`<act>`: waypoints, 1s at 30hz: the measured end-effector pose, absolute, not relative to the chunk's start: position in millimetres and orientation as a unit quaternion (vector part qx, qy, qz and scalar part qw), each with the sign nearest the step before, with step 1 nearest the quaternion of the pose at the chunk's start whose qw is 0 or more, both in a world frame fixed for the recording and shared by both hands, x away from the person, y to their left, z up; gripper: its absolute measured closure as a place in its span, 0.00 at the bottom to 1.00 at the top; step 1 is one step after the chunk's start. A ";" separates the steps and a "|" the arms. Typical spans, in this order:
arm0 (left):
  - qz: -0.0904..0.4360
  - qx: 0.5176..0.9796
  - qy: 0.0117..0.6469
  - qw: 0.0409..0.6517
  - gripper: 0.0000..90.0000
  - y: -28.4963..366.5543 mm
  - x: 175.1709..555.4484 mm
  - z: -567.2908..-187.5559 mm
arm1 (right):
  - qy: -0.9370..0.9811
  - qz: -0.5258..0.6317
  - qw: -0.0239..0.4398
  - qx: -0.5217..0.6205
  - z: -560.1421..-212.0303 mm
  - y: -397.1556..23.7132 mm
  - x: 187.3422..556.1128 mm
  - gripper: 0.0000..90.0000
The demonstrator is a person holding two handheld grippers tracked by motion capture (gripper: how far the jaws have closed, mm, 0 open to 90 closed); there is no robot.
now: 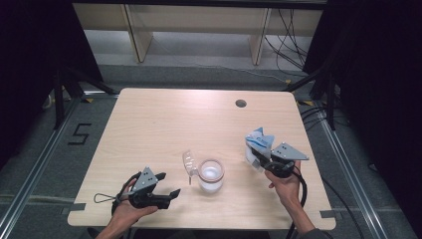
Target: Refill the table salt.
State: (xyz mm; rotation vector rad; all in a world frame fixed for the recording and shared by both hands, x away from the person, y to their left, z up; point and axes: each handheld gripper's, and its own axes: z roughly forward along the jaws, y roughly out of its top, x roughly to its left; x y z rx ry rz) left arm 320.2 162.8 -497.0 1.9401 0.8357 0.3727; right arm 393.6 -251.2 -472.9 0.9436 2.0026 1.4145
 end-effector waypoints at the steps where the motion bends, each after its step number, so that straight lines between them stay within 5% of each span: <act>1: 0.153 0.794 0.343 0.478 0.24 162.8 320.3 -497.0 | 0.739 0.520 0.250 0.348 -473.4 -252.5 394.6 0.92; 30: 0.154 0.796 0.342 0.475 0.24 163.0 320.1 -496.4 | 0.740 0.488 0.251 0.389 -495.9 -262.9 406.0 0.93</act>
